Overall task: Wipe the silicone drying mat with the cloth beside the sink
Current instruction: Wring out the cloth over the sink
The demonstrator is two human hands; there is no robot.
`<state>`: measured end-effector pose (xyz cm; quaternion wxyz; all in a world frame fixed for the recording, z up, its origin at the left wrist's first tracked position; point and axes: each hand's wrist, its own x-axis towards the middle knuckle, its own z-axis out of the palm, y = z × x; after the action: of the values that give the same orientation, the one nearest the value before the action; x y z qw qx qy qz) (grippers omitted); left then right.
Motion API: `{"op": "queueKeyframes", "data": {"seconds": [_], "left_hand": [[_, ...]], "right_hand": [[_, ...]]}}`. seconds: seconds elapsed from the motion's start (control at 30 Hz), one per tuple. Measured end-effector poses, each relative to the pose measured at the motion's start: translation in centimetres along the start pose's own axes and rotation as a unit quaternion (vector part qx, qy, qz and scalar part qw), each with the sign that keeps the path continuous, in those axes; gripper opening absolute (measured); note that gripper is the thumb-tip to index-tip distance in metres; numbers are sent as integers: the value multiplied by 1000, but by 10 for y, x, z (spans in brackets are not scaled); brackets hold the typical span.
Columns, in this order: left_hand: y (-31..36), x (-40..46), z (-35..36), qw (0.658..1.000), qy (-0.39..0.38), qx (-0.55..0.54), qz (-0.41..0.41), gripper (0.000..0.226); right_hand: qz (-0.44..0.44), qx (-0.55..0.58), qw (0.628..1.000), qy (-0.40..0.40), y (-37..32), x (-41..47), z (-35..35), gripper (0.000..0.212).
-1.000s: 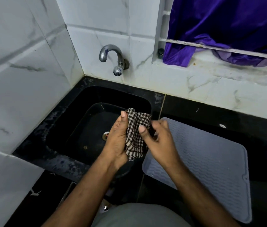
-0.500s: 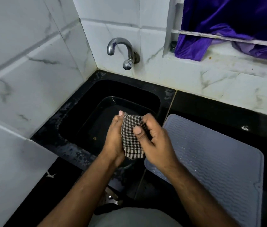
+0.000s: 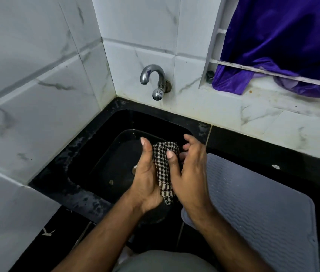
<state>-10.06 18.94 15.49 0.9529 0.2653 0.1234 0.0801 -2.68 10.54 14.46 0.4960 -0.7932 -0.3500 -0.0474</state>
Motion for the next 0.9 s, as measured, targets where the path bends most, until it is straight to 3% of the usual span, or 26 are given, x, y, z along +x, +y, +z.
{"op": "queueKeyframes", "data": {"seconds": [0.13, 0.27, 0.4, 0.5, 0.57, 0.73, 0.83, 0.9], "left_hand": [[12, 1, -13, 999, -48, -7, -24, 106], [31, -2, -17, 998, -24, 31, -46, 92], [38, -3, -22, 992, 2, 70, -109, 64], [44, -3, -24, 978, 8, 164, -129, 37], [49, -4, -24, 964, 10, 223, -146, 21], [58, 3, -33, 942, 38, 286, -169, 7], [64, 6, -41, 935, 24, 290, -202, 13], [63, 9, -41, 918, 15, 319, -237, 12]], "right_hand": [[-74, -40, 991, -106, -5, 15, -1, 47], [-67, 51, 963, -256, 0, 25, -4, 44], [-6, 67, 983, -173, 2, 34, 1, 32], [40, 62, 993, -95, 4, 37, 5, 27], [40, 51, 994, -87, 3, 34, 5, 28], [-142, -46, 968, -200, 14, 27, -10, 63], [-295, -186, 898, -268, 30, 26, -22, 93], [-357, -239, 860, -274, 38, 28, -18, 99]]}}
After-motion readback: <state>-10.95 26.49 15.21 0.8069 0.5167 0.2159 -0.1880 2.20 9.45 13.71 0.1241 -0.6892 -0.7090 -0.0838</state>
